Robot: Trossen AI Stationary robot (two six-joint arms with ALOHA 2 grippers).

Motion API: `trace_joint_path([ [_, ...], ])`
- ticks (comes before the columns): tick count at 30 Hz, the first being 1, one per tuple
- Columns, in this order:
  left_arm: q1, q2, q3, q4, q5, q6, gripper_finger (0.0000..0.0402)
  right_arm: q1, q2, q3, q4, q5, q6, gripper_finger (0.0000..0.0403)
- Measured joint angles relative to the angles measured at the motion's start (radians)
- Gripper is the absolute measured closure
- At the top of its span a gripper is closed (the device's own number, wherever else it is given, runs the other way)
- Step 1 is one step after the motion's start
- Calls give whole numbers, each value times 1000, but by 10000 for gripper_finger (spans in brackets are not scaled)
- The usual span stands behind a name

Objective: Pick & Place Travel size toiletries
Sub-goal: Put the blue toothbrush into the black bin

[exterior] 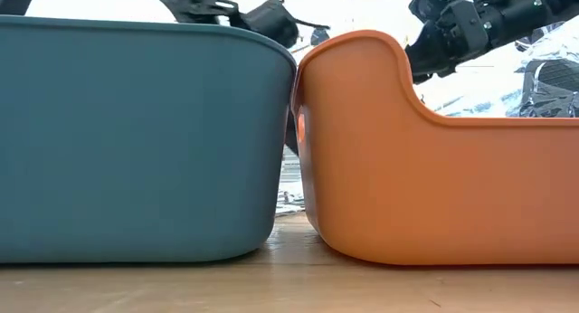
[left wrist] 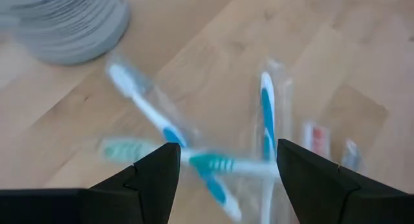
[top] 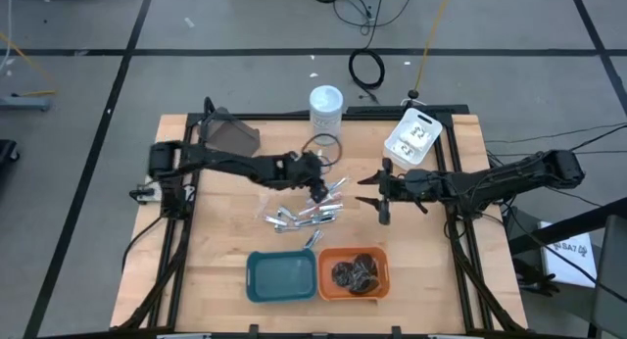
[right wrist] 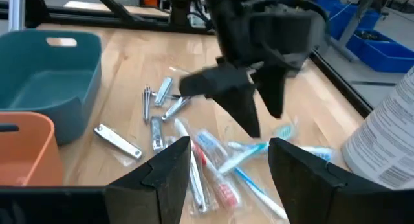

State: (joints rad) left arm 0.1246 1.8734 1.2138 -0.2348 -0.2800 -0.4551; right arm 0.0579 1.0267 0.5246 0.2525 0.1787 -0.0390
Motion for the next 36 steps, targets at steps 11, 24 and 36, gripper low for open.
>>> trace_joint_path([
  [11,-3,192,232,-236,1,-74,149,0,3,0,3,0,1,212],
  [24,-20,140,233,-500,-15,-164,149,-1,4,-1,-9,1,1,218],
  [36,-210,-136,221,-325,-340,112,149,-265,316,37,95,-320,-70,219],
])
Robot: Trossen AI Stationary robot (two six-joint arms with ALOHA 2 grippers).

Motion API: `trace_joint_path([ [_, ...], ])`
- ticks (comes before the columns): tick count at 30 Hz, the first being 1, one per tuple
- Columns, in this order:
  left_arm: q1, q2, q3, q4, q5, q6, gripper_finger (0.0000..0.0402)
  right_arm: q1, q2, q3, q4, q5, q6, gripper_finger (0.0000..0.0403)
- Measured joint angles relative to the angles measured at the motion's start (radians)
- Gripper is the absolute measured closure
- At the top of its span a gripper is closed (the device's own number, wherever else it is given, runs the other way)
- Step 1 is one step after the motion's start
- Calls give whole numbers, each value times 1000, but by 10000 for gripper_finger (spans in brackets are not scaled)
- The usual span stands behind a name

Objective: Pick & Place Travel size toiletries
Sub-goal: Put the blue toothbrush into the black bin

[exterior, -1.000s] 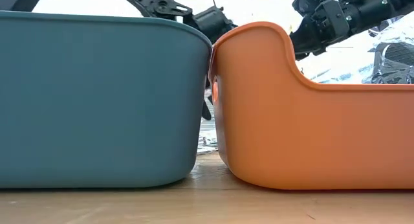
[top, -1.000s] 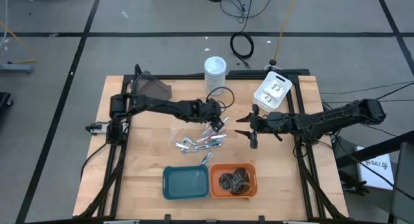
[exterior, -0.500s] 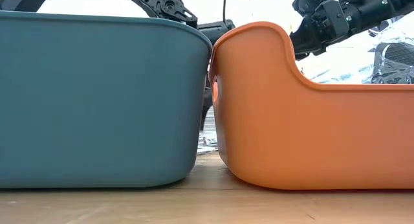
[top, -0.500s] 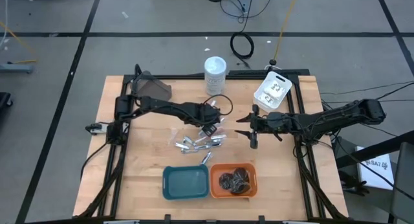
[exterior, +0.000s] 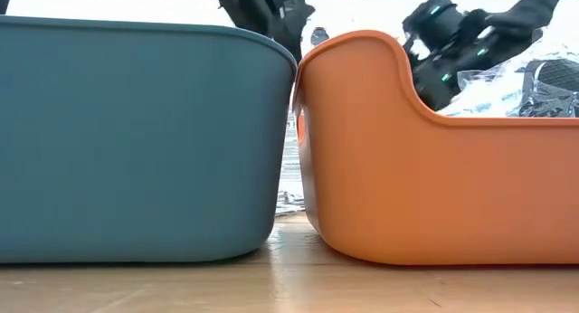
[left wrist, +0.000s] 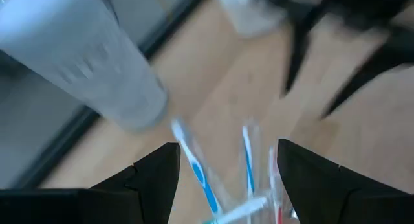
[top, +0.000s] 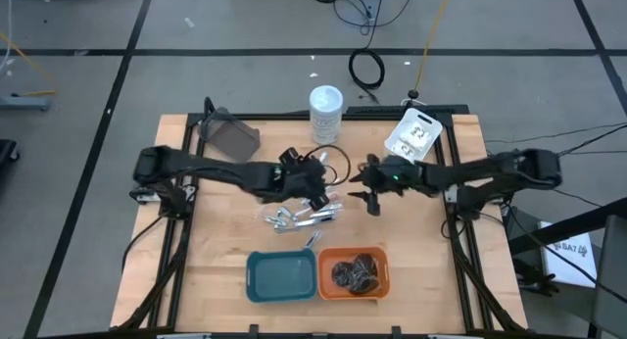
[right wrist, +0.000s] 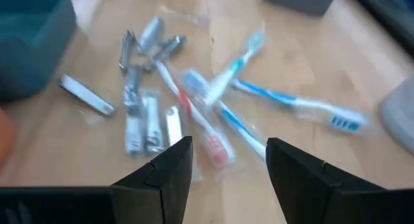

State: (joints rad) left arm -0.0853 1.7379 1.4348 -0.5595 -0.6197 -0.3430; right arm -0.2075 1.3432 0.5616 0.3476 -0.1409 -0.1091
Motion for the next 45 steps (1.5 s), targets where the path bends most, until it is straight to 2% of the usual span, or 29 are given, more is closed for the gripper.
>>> trace_joint_path([
  [3,-47,-76,-38,61,-60,42,149,-73,108,50,1,-116,-24,220],
  [6,-75,-141,-83,128,-70,71,149,-105,198,95,10,-176,-89,223],
  [11,-88,-210,-147,168,-79,67,149,-136,313,150,38,-177,-202,229],
  [17,-84,-227,-161,157,-93,53,149,-163,445,234,45,-177,-245,236],
  [22,-82,-228,-160,141,-98,52,149,-162,530,309,-31,-180,-274,239],
  [27,-81,-228,-160,125,-98,52,149,-159,546,322,-98,-178,-302,243],
  [31,-77,-228,-160,118,-98,52,149,-160,543,323,-182,-178,-303,267],
  [34,-72,-228,-160,111,-98,52,149,-159,543,322,-244,-144,-304,307],
  [38,-59,-228,-160,69,-97,26,149,-160,541,321,-267,-138,-296,381],
  [41,-42,-228,-160,29,-79,10,149,-156,502,320,-283,-117,-267,383],
  [45,-26,-227,-160,8,-4,-22,149,-134,389,313,-351,-103,-246,386],
])
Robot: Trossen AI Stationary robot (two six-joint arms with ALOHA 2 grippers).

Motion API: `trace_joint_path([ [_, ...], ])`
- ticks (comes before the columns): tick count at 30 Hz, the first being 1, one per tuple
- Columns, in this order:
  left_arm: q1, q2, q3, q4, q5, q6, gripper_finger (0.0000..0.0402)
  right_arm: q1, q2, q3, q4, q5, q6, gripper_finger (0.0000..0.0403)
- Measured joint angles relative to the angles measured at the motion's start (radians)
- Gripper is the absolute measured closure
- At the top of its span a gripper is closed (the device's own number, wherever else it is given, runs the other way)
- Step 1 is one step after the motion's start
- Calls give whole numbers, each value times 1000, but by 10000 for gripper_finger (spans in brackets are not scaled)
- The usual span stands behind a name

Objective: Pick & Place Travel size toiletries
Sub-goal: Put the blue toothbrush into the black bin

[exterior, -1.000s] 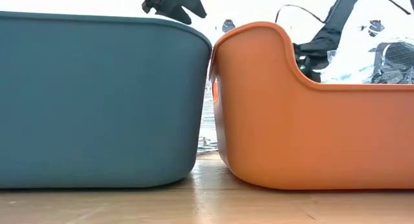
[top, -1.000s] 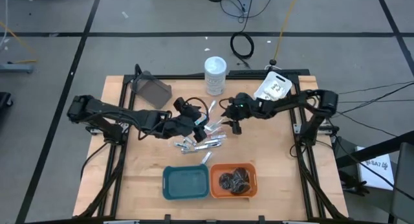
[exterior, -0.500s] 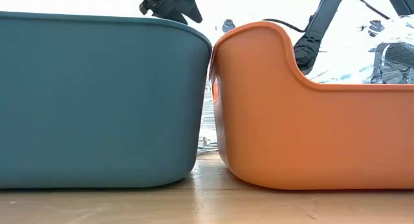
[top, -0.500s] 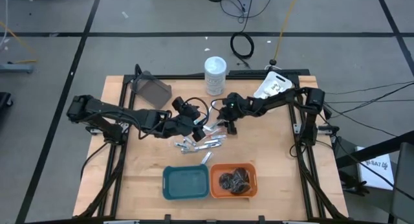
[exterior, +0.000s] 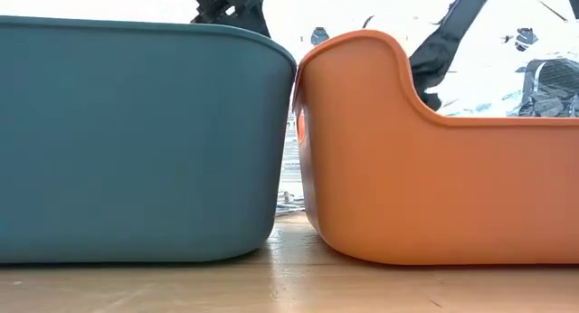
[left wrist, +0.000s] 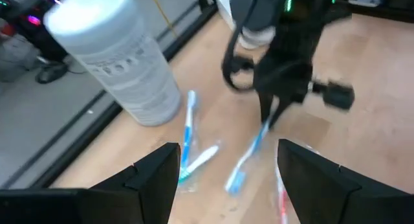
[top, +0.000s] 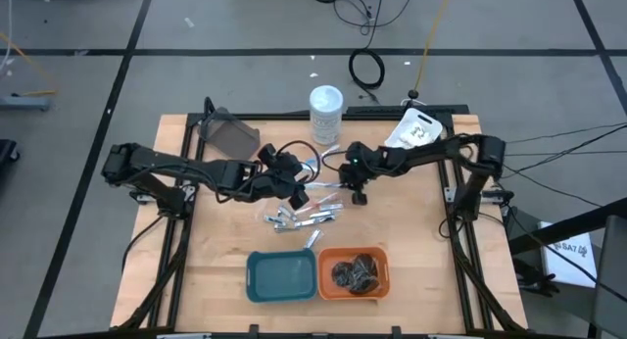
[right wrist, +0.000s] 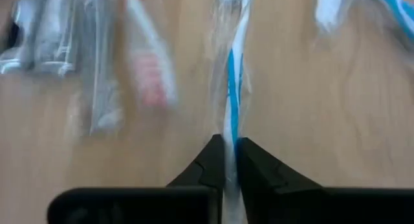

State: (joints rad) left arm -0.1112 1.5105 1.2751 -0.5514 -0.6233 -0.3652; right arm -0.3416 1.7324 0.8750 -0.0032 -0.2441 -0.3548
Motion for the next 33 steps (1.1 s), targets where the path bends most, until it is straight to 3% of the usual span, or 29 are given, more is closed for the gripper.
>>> trace_joint_path([
  [9,1,0,-11,63,4,79,149,79,-362,-70,-24,-18,70,386],
  [13,-1,1,-40,118,-10,130,149,89,-536,-167,83,-18,136,386],
  [17,-2,0,-41,160,-13,161,149,89,-671,-308,307,-18,228,386],
  [23,1,9,-42,396,0,259,149,111,-714,-529,899,-47,368,386],
  [27,18,65,-41,652,155,357,149,137,-692,-609,1205,-44,415,386],
  [30,35,124,-42,852,327,394,149,156,-678,-616,1270,-45,429,386],
  [33,46,181,-42,1012,424,442,149,171,-674,-616,1264,-46,421,386],
])
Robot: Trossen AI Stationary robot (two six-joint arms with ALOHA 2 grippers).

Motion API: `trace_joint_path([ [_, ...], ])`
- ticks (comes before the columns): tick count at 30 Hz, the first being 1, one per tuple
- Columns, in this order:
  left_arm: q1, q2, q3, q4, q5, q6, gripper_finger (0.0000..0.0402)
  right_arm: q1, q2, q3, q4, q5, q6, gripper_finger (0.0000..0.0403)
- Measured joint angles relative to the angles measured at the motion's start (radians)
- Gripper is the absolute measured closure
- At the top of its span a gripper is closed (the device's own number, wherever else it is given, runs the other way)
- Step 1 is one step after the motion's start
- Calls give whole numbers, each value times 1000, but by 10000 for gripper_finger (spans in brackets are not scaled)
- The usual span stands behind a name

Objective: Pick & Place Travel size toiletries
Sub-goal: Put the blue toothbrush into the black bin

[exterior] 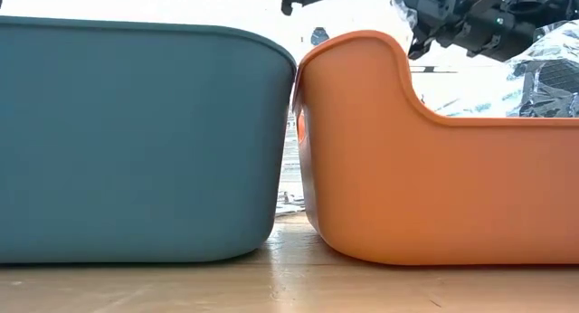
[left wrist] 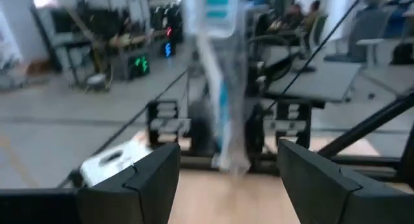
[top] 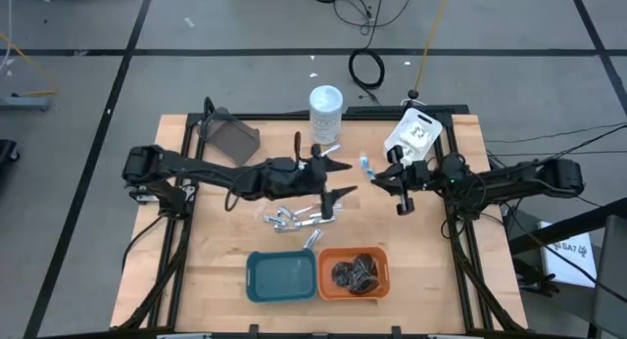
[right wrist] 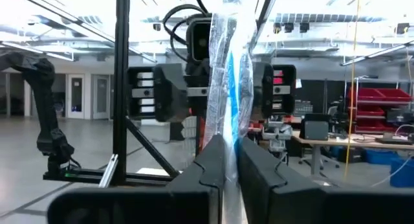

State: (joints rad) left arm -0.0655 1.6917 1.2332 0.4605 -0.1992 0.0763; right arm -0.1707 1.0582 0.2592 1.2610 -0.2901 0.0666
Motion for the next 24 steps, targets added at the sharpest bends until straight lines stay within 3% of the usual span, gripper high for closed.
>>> trace_joint_path([
  [6,4,78,0,212,13,31,149,10,3,0,0,0,-8,386],
  [14,29,91,0,250,19,4,149,9,4,1,-21,5,-28,386],
  [24,76,104,0,277,123,-84,149,9,35,13,-32,30,-37,386],
])
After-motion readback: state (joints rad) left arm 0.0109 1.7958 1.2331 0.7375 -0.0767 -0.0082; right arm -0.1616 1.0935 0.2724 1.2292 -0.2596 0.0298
